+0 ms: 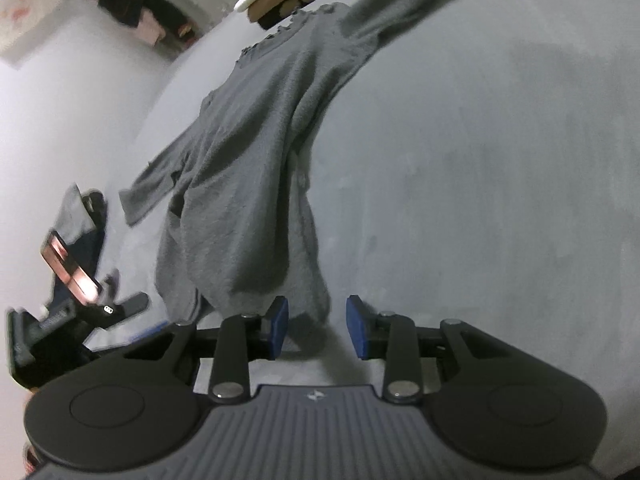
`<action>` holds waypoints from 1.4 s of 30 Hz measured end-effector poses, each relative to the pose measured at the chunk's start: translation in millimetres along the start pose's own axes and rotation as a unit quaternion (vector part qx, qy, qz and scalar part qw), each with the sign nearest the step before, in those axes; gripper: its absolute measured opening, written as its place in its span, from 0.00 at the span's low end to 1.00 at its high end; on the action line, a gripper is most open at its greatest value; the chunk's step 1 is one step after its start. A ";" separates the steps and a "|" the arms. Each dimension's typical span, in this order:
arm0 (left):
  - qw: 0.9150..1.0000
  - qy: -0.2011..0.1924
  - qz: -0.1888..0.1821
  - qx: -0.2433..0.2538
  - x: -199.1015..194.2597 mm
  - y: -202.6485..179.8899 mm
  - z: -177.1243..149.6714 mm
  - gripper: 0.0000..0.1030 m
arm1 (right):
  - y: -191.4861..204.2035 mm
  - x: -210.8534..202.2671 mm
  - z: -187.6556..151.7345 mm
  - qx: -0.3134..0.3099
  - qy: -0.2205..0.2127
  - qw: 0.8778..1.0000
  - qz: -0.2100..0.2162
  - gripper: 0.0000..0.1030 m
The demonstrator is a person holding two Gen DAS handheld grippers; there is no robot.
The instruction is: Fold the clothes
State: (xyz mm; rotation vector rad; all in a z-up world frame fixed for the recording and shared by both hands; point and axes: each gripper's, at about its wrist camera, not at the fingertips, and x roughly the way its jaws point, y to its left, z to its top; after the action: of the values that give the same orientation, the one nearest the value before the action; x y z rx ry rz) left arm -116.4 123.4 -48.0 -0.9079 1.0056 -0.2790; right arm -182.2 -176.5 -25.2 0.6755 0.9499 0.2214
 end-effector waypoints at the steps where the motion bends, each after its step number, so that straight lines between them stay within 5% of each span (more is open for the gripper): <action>1: 1.000 -0.003 -0.001 -0.005 1.6 1.1 -2.2 0.40 | -1.2 1.4 -2.6 0.012 -0.003 1.000 0.006 0.35; 2: 1.000 -0.004 0.001 -0.006 3.3 1.9 -4.2 0.36 | -2.1 2.6 -5.1 0.021 -0.006 1.000 0.011 0.35; 4: 1.000 -0.007 0.005 -0.010 6.6 3.6 -7.9 0.07 | -2.1 3.4 -8.7 0.030 -0.015 0.999 0.015 0.33; 6: 1.000 -0.009 0.005 -0.023 3.2 7.0 -9.7 0.07 | -2.1 3.8 -11.9 0.038 -0.023 0.999 0.017 0.07; 15: 0.997 -0.069 0.019 0.011 -61.8 -1.5 -1.5 0.06 | -6.8 -54.4 -2.2 0.033 -0.093 0.995 -0.024 0.06; 29: 0.996 -0.075 0.022 0.044 -110.1 -6.8 1.3 0.06 | 0.5 -119.6 15.4 -0.018 -0.154 0.983 -0.094 0.06; 42: 0.987 -0.004 0.134 0.088 -67.6 21.9 -16.9 0.06 | -28.8 -60.2 -2.9 -0.029 -0.046 0.984 -0.171 0.06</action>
State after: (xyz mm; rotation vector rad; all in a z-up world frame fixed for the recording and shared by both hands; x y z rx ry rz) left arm -170.7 167.6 -27.5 -0.6065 1.0654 -0.1349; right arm -222.6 -225.2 -3.6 0.4561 0.9514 -0.0845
